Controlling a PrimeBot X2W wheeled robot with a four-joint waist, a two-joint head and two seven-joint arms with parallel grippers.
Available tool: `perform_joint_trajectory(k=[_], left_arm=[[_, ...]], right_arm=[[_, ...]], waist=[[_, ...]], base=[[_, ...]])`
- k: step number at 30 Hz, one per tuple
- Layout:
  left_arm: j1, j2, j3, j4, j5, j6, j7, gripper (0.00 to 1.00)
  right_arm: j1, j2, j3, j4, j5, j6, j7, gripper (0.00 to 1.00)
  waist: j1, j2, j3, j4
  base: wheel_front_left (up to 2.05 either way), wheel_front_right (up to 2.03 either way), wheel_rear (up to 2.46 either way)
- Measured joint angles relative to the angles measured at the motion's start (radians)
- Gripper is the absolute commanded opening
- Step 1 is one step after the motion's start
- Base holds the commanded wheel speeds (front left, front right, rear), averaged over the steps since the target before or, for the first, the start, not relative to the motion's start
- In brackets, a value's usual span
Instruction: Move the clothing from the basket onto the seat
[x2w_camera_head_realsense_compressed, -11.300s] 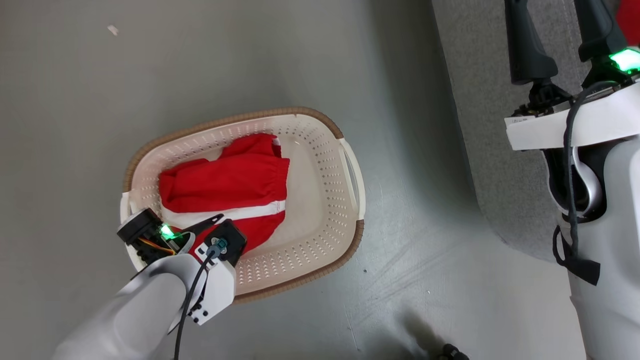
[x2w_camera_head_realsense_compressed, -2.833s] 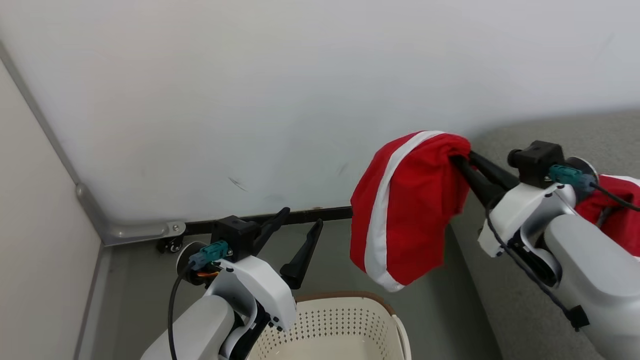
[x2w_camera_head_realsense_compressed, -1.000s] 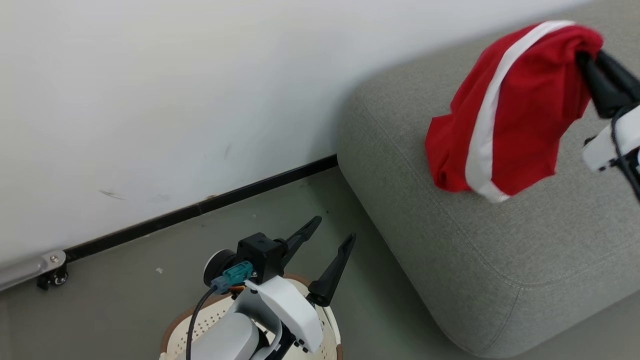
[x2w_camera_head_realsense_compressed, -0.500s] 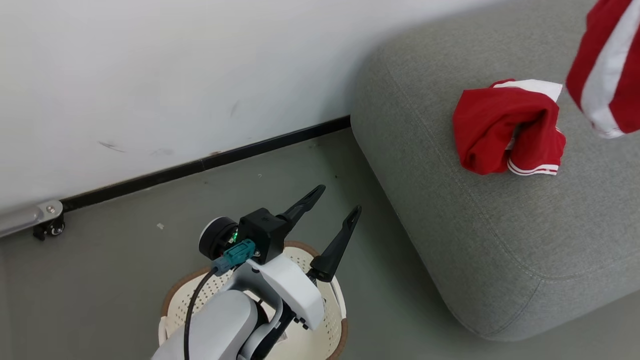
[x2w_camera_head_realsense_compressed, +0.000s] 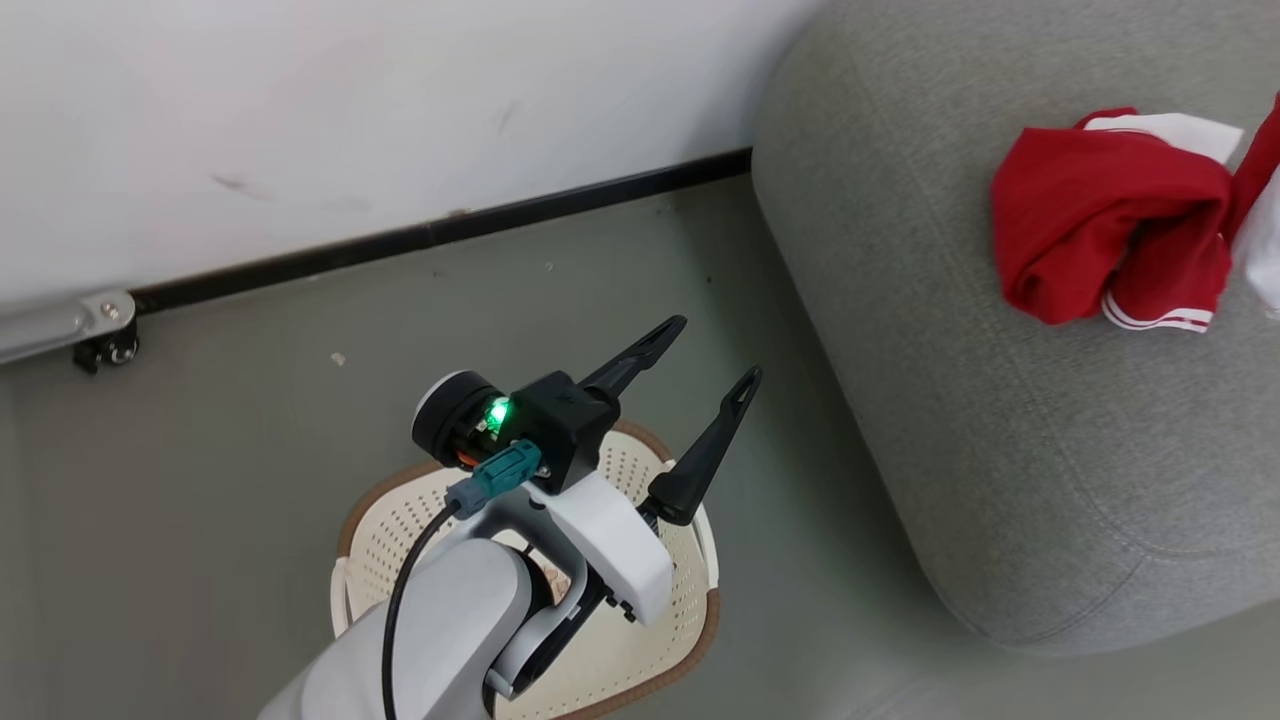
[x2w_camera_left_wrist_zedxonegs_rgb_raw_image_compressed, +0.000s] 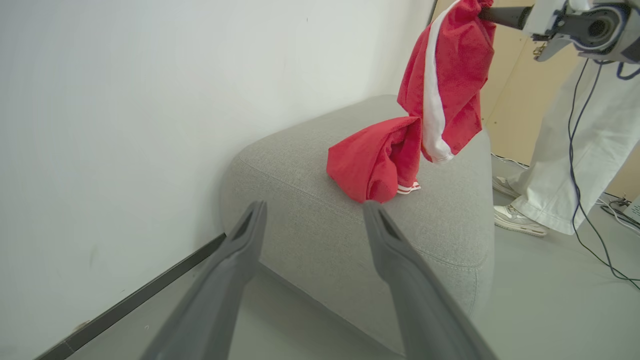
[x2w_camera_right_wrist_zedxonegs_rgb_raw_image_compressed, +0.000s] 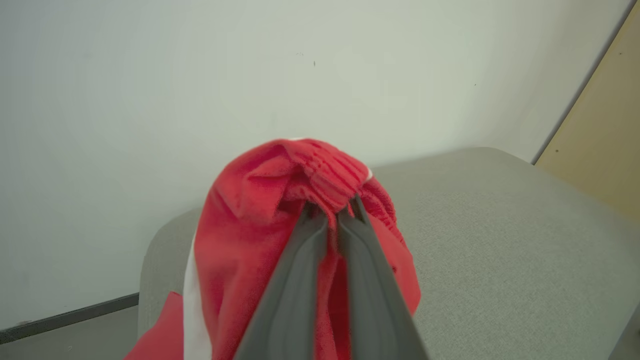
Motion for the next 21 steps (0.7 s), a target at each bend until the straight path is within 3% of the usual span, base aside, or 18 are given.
perform_joint_trajectory(k=[14,21], left_arm=[[-0.063,-0.003,-0.022,-0.022,0.024,-0.011,0.022,1.00],[-0.084,-0.003,-0.025,-0.020,0.031,-0.022,0.026,1.00]], right_arm=[[0.033,0.113,-0.011,0.129,-0.103,0.000,-0.080,0.00],[0.050,0.123,-0.043,0.178,-0.110,0.000,-0.102,0.00]], waist=[[-0.0001,0.0000,0.113,0.065],[0.0000,0.0000,0.148,0.089]], base=[[0.00,0.00,0.00],[0.00,0.00,0.00]])
